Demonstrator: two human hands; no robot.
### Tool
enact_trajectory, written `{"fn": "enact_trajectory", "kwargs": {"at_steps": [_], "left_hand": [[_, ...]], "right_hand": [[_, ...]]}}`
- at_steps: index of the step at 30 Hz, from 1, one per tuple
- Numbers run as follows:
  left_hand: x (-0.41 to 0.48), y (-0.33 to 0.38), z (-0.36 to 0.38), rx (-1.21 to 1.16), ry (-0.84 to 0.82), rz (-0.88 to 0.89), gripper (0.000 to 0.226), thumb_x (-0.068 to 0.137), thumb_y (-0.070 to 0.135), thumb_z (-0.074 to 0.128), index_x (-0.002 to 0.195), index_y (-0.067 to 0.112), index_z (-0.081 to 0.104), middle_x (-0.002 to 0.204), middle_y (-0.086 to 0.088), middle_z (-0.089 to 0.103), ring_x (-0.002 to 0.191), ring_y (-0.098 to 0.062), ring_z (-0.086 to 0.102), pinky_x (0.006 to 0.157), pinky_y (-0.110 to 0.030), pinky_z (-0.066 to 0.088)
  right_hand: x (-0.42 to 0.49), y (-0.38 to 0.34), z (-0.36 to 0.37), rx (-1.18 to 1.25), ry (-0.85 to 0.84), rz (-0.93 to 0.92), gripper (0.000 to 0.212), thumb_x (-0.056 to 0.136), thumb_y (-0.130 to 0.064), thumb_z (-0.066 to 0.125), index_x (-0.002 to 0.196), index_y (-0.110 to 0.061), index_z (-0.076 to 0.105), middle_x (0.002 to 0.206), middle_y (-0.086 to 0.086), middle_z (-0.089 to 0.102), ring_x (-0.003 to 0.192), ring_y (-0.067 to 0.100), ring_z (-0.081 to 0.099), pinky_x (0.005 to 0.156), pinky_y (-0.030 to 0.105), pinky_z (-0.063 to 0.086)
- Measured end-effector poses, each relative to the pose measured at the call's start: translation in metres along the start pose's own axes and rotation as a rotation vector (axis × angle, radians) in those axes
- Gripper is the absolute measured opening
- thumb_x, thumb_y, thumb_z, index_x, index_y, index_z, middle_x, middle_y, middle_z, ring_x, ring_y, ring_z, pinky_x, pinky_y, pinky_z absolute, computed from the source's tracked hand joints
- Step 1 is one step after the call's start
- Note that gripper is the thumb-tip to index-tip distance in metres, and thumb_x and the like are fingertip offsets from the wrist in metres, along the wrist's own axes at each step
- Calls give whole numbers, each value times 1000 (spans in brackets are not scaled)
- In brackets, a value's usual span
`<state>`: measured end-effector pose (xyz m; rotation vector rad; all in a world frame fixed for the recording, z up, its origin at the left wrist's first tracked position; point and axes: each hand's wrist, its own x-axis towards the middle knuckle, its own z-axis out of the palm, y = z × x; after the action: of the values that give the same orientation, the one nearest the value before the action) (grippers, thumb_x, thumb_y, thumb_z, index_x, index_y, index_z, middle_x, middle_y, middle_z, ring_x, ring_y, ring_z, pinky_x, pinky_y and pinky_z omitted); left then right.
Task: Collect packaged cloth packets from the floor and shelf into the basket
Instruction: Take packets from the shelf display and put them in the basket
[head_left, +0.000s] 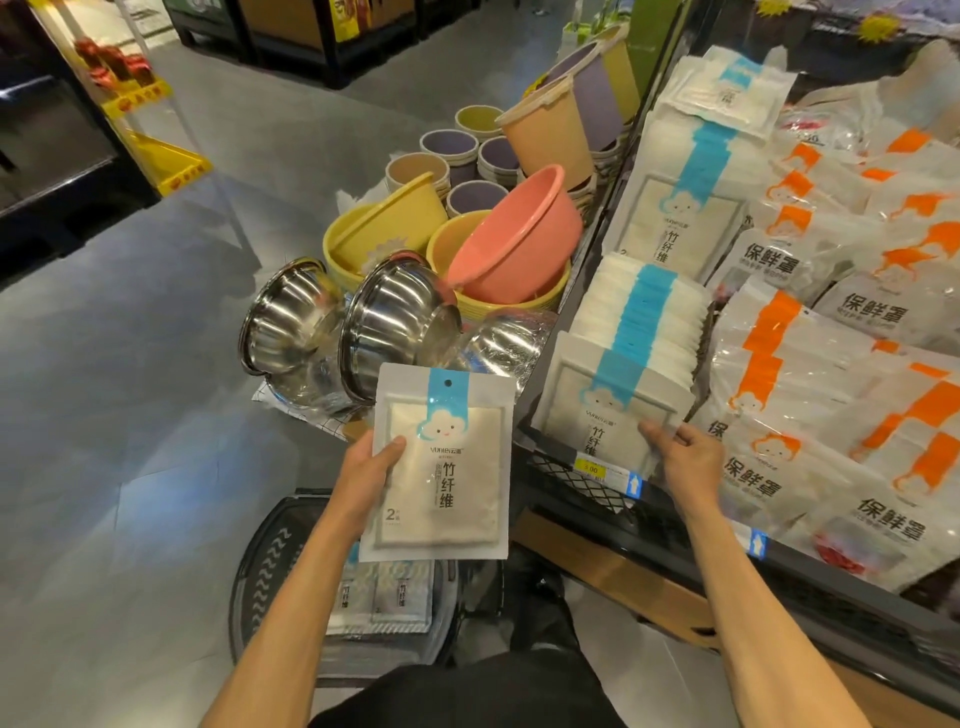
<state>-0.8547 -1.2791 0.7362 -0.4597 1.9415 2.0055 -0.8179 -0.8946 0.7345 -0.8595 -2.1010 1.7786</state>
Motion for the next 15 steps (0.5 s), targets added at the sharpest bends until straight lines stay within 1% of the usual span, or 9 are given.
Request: {"fn": "enact_trajectory", "kwargs": {"at_steps": [2,4,8,10,12,14,15], "left_hand": [[-1,2,-1,-4,6,2,23,101,16,57,123,15,64,108,-4,76,97,-24,74,82,-43,59],[-2,3,0,3,8,6,23,101,16,57,124,15,63,108,-5,76,98,-24,74,81,-42,60],[-2,5,1,14,-1,12,25,101,16,57,126,13,62,110,-6,76,98,-24,74,81,-42,60],[-3,3,2,15,-4,8,26,101,17,57,127,13,61,111,-7,76,99,-25,73,84,-45,60],[-2,1,4,23,-11,-1,26,101,18,57,127,14,61,110,-6,76,100,-25,73,87,-48,59],[-1,0,6,30,-19,-11,26,101,19,57,127,14,61,110,-7,76,99,-25,73,87,-50,59],[-1,0,8,31,-24,-13,26,101,19,57,126,15,61,110,-7,76,99,-26,73,87,-50,58]], "right_hand": [[4,0,3,28,6,0,32,86,-18,76,114,-3,70,102,6,75,90,16,73,72,26,62],[6,0,6,54,39,2,33,86,-19,76,115,-5,70,102,4,75,90,13,73,71,24,61],[12,4,9,59,61,-6,31,85,-19,76,112,-5,72,101,4,75,89,15,74,78,32,61],[12,10,9,32,48,-6,28,85,-20,77,109,-6,73,98,3,75,88,14,73,77,30,60],[8,17,8,-8,44,-8,26,85,-20,77,106,-6,74,94,3,75,83,10,72,71,23,58],[4,26,7,-60,51,-19,22,86,-18,77,101,-3,74,88,4,74,71,-3,68,61,12,52],[3,31,7,-83,50,-20,19,86,-17,76,98,-2,74,84,5,72,65,-6,64,57,10,49]]}}
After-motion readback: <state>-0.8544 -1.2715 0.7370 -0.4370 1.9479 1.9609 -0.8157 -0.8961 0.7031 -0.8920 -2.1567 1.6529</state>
